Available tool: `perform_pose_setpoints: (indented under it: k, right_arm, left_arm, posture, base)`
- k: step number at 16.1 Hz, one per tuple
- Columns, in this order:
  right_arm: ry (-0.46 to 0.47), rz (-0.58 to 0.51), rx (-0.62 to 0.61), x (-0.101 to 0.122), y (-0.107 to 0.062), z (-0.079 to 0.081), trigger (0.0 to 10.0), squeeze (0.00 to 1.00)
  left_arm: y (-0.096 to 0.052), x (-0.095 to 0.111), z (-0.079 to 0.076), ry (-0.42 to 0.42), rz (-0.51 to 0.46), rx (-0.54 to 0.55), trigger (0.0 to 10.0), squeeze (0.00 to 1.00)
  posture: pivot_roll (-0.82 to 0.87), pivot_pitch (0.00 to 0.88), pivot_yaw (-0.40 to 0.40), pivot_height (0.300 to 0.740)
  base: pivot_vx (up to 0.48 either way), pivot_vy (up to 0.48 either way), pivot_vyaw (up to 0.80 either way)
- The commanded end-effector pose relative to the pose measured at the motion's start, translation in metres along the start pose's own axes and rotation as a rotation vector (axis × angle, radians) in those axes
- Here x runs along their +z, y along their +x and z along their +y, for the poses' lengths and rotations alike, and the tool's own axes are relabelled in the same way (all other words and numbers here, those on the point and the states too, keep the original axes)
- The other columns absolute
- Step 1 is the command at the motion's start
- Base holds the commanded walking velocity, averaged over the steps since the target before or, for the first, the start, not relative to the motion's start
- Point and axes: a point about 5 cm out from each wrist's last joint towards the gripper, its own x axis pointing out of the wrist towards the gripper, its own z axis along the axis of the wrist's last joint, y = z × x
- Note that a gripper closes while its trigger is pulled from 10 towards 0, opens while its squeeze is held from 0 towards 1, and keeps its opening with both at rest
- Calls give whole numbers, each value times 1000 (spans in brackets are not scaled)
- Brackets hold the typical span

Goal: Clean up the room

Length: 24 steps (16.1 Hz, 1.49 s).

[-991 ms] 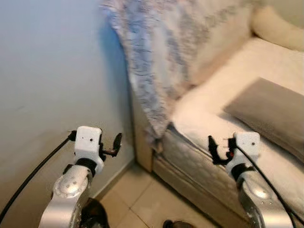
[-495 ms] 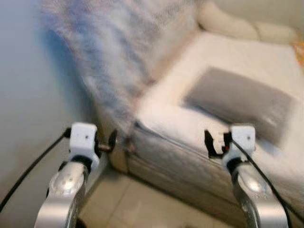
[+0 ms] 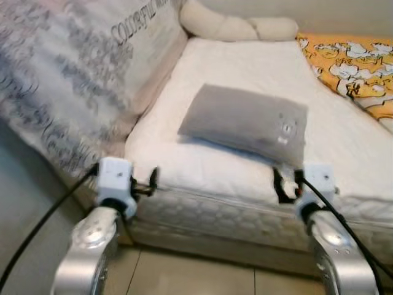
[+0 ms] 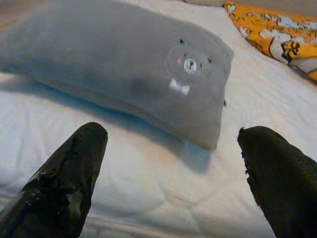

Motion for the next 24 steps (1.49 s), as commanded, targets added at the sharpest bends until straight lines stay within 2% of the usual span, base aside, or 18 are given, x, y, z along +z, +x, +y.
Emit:
perform_pose_setpoints:
  k: [1,6,24]
  right_arm:
    - [4,-53,44,11,3,10,10000,0]
    - [-35,-73,82,12,6,15,10000,0]
    - [-17,-89,70,10,10,18,10000,0]
  left_arm:
    - [-3,0,10,17,5,38,10000,0]
    - [-3,1,13,22,2,46,10000,0]
    - [4,5,12,52,-12,-8,10000,0]
  posture:
    - [81,0,10,740]
    - [92,0,2,740]
    - [91,0,20,740]
  base:
    - [334,0,0]
    - [340,0,0]
    - [339,0,0]
